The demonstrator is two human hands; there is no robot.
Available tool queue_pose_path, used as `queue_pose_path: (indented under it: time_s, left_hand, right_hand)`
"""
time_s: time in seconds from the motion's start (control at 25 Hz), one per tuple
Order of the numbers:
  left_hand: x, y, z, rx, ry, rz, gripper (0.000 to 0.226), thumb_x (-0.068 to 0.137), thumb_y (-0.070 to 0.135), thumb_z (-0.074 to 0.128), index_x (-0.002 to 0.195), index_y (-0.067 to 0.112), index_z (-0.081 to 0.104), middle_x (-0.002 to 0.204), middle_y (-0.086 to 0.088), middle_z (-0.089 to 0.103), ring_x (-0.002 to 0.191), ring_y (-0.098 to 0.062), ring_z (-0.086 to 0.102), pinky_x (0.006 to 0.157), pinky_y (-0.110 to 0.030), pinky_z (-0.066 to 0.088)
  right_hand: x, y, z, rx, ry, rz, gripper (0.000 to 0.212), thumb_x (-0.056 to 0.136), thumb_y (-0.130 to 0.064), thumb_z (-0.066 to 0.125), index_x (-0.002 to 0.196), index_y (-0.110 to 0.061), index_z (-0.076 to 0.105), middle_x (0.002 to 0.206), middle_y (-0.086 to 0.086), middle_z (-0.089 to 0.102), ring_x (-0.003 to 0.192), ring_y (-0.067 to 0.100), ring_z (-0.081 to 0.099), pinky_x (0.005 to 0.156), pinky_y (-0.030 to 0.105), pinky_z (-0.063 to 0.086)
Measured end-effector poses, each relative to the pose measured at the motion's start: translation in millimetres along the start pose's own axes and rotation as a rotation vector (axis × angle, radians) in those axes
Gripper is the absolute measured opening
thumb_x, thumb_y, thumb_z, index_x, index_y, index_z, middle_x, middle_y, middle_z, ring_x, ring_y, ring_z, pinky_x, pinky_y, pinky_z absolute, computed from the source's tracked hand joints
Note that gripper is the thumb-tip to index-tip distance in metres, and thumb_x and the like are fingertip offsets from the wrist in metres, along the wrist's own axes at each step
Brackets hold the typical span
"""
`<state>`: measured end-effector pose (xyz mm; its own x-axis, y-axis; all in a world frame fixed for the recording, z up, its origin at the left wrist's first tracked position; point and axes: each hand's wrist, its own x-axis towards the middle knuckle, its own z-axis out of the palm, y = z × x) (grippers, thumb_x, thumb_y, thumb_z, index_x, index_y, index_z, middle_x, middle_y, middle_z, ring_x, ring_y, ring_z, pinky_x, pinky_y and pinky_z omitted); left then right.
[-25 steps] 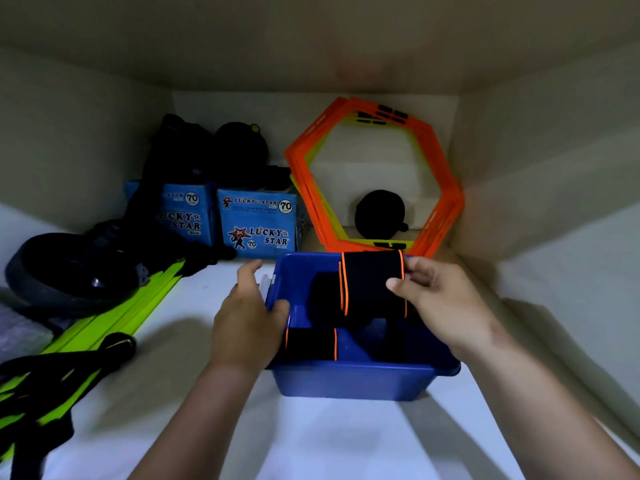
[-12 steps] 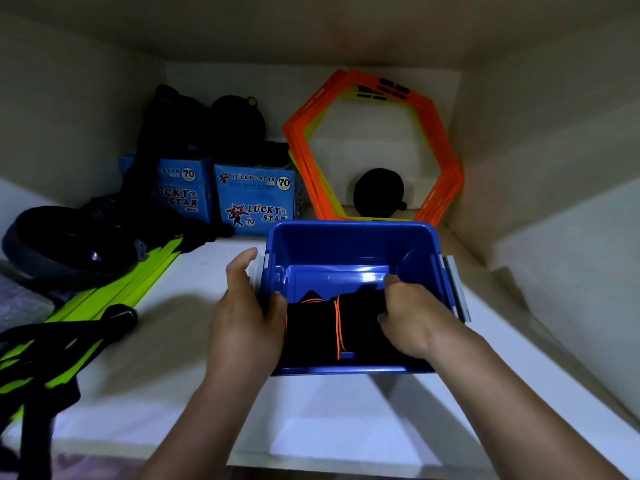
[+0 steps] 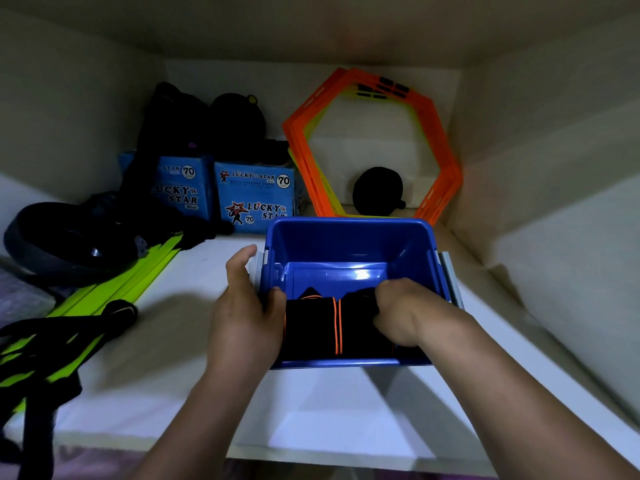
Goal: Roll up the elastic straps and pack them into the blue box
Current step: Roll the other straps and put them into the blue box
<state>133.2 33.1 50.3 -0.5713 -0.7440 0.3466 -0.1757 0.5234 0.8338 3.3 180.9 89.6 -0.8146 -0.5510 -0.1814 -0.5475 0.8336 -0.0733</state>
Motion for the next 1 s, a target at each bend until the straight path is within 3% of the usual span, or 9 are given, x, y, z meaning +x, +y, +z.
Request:
queue_pose_path:
  time_s: [0.08, 0.2, 0.32, 0.44, 0.56, 0.64, 0.72, 0.84, 1.0]
  left_hand:
    - [1, 0, 0, 0.009, 0.001, 0.002, 0.057, 0.095, 0.018, 0.051, 0.145, 0.035, 0.029, 0.063, 0.005, 0.056, 0.063, -0.015, 0.058, 0.051, -0.031, 0.037]
    - [3, 0, 0, 0.011, 0.001, 0.006, 0.055, 0.096, 0.019, 0.050, 0.145, 0.034, 0.029, 0.064, 0.004, 0.057, 0.064, -0.016, 0.059, 0.052, -0.032, 0.038]
    - [8, -2, 2, -0.005, 0.002, -0.006, 0.054, 0.098, 0.021, 0.046, 0.146, 0.035, 0.027, 0.068, 0.000, 0.059, 0.068, -0.021, 0.061, 0.055, -0.035, 0.039]
    - [22, -4, 6, -0.043, -0.013, -0.023, 0.054, 0.097, 0.017, 0.042, 0.146, 0.033, 0.028, 0.080, -0.008, 0.066, 0.075, -0.028, 0.063, 0.063, -0.040, 0.044]
    - [39, -8, 12, -0.011, -0.015, 0.013, 0.049, 0.096, 0.012, 0.042, 0.143, 0.025, 0.034, 0.082, -0.010, 0.066, 0.075, -0.032, 0.062, 0.065, -0.040, 0.044]
    - [49, -12, 14, -0.005, -0.045, 0.026, 0.044, 0.098, 0.012, 0.042, 0.140, 0.023, 0.039, 0.077, -0.010, 0.064, 0.074, -0.033, 0.060, 0.062, -0.039, 0.041]
    - [60, -13, 18, -0.031, -0.083, -0.003, 0.038, 0.099, 0.016, 0.042, 0.137, 0.023, 0.042, 0.077, -0.011, 0.063, 0.074, -0.032, 0.059, 0.064, -0.041, 0.042]
    - [80, -10, 26, -0.033, -0.120, -0.130, 0.038, 0.102, 0.021, 0.040, 0.139, 0.024, 0.043, 0.085, -0.006, 0.061, 0.082, -0.029, 0.060, 0.079, -0.045, 0.049]
    - [96, -2, 31, -0.010, -0.196, -0.288, 0.043, 0.103, 0.025, 0.039, 0.145, 0.027, 0.040, 0.116, -0.009, 0.055, 0.097, -0.031, 0.059, 0.087, -0.044, 0.052]
  right_hand:
    - [-4, -1, -7, 0.043, 0.075, -0.016, 0.013, 0.091, -0.013, 0.056, 0.103, -0.009, 0.062, 0.112, 0.012, 0.065, 0.096, 0.031, 0.066, 0.077, 0.036, 0.053]
    - [-11, 1, -18, 0.110, 0.247, -0.076, 0.038, 0.093, -0.022, 0.059, 0.129, -0.013, 0.056, 0.123, 0.012, 0.065, 0.110, 0.034, 0.063, 0.083, 0.038, 0.053]
    - [-22, 22, -29, 0.187, 0.659, -0.177, 0.050, 0.089, -0.031, 0.065, 0.137, -0.021, 0.055, 0.132, 0.008, 0.065, 0.122, 0.032, 0.059, 0.098, 0.042, 0.051]
    - [-21, 70, -17, 0.581, 0.926, -0.113, 0.047, 0.085, -0.034, 0.071, 0.130, -0.027, 0.060, 0.128, 0.001, 0.067, 0.119, 0.024, 0.062, 0.101, 0.044, 0.051]
    - [-8, 99, 17, 1.152, 0.677, 0.054, 0.051, 0.085, -0.037, 0.074, 0.132, -0.024, 0.058, 0.123, 0.002, 0.071, 0.108, 0.018, 0.067, 0.097, 0.048, 0.055]
    - [-2, 99, 36, 1.394, 0.502, 0.078, 0.041, 0.093, -0.026, 0.068, 0.132, -0.016, 0.058, 0.111, 0.005, 0.074, 0.096, 0.016, 0.072, 0.083, 0.040, 0.058]
    - [-1, 93, 44, 1.491, 0.429, 0.070, 0.034, 0.096, -0.023, 0.064, 0.129, -0.017, 0.059, 0.106, 0.005, 0.077, 0.088, 0.013, 0.076, 0.074, 0.032, 0.057]
    - [4, 82, 50, 1.511, 0.435, 0.057, 0.026, 0.094, -0.022, 0.066, 0.120, -0.018, 0.066, 0.102, 0.007, 0.079, 0.085, 0.017, 0.078, 0.078, 0.036, 0.059]
    - [11, 74, 55, 1.572, 0.442, 0.110, 0.050, 0.091, -0.029, 0.070, 0.137, -0.018, 0.054, 0.111, 0.004, 0.076, 0.088, 0.015, 0.077, 0.080, 0.035, 0.057]
